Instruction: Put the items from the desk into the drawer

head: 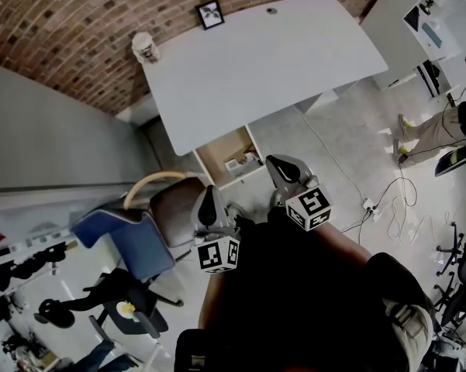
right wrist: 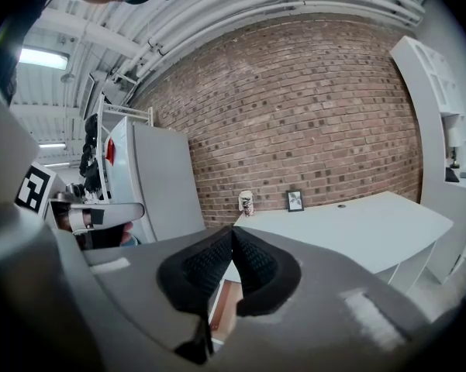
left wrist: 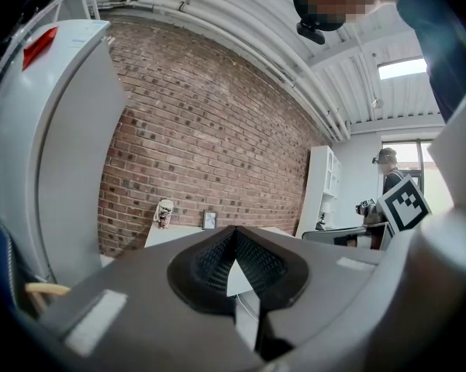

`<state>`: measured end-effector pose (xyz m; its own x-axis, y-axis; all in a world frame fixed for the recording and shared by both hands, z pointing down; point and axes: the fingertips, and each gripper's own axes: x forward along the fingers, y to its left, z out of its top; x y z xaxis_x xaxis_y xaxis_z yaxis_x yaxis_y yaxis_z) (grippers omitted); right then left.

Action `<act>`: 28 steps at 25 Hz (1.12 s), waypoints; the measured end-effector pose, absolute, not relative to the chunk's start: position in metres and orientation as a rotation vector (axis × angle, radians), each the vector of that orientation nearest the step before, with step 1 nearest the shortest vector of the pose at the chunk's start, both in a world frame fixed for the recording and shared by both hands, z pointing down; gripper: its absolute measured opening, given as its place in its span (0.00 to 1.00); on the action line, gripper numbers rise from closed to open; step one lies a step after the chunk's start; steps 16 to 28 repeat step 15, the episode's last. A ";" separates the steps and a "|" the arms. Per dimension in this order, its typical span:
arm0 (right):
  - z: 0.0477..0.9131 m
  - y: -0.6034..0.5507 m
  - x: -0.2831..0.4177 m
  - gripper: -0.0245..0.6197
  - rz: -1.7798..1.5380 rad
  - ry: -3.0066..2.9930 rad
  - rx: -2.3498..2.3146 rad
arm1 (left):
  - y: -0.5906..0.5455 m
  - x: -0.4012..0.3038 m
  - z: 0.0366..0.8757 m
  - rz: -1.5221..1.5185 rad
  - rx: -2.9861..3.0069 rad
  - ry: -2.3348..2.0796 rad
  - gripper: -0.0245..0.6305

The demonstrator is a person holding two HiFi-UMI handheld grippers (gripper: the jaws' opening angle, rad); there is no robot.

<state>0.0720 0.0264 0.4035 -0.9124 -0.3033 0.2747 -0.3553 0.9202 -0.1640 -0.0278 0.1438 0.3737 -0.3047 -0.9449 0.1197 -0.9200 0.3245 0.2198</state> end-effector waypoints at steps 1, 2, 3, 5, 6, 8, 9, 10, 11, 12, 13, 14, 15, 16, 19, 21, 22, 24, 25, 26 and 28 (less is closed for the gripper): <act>0.403 0.024 0.074 0.04 0.311 -2.837 0.496 | 0.142 -0.026 0.375 -0.161 1.700 -2.363 0.06; 0.403 0.023 0.075 0.04 0.314 -2.838 0.498 | 0.141 -0.024 0.377 -0.161 1.703 -2.362 0.06; 0.403 0.021 0.077 0.04 0.317 -2.838 0.499 | 0.139 -0.022 0.377 -0.159 1.705 -2.361 0.06; 0.403 0.017 0.080 0.04 0.321 -2.841 0.497 | 0.136 -0.019 0.379 -0.155 1.706 -2.361 0.06; 0.403 0.016 0.081 0.04 0.321 -2.843 0.494 | 0.134 -0.017 0.380 -0.154 1.707 -2.362 0.06; 0.404 0.012 0.084 0.04 0.322 -2.847 0.487 | 0.129 -0.014 0.379 -0.144 1.704 -2.364 0.06; 0.404 0.010 0.086 0.04 0.323 -2.847 0.483 | 0.125 -0.011 0.376 -0.139 1.701 -2.363 0.06; 0.405 0.008 0.088 0.04 0.325 -2.847 0.479 | 0.121 -0.009 0.374 -0.136 1.698 -2.362 0.06; 0.405 0.006 0.091 0.04 0.326 -2.848 0.475 | 0.118 -0.006 0.374 -0.136 1.697 -2.361 0.06; 0.405 0.003 0.093 0.04 0.327 -2.850 0.471 | 0.114 -0.003 0.374 -0.137 1.697 -2.361 0.06; 0.405 0.000 0.094 0.04 0.327 -2.852 0.466 | 0.111 -0.001 0.376 -0.140 1.698 -2.363 0.06; 0.405 -0.004 0.096 0.04 0.325 -2.854 0.462 | 0.108 0.002 0.377 -0.142 1.699 -2.365 0.06; 0.404 -0.007 0.098 0.04 0.324 -2.856 0.458 | 0.104 0.005 0.379 -0.145 1.700 -2.367 0.06; 0.404 -0.007 0.098 0.04 0.324 -2.856 0.458 | 0.104 0.005 0.379 -0.145 1.700 -2.367 0.06; 0.404 -0.007 0.098 0.04 0.324 -2.856 0.458 | 0.104 0.005 0.379 -0.145 1.700 -2.367 0.06; 0.404 -0.007 0.098 0.04 0.324 -2.856 0.458 | 0.104 0.005 0.379 -0.145 1.700 -2.367 0.06; 0.404 -0.007 0.098 0.04 0.324 -2.856 0.458 | 0.104 0.005 0.379 -0.145 1.700 -2.367 0.06; 0.404 -0.007 0.098 0.04 0.324 -2.856 0.458 | 0.104 0.005 0.379 -0.145 1.700 -2.367 0.06; 0.404 -0.007 0.098 0.04 0.324 -2.856 0.458 | 0.104 0.005 0.379 -0.145 1.700 -2.367 0.06; 0.404 -0.007 0.098 0.04 0.324 -2.856 0.458 | 0.104 0.005 0.379 -0.145 1.700 -2.367 0.06; 0.404 -0.007 0.098 0.04 0.324 -2.856 0.458 | 0.104 0.005 0.379 -0.145 1.700 -2.367 0.06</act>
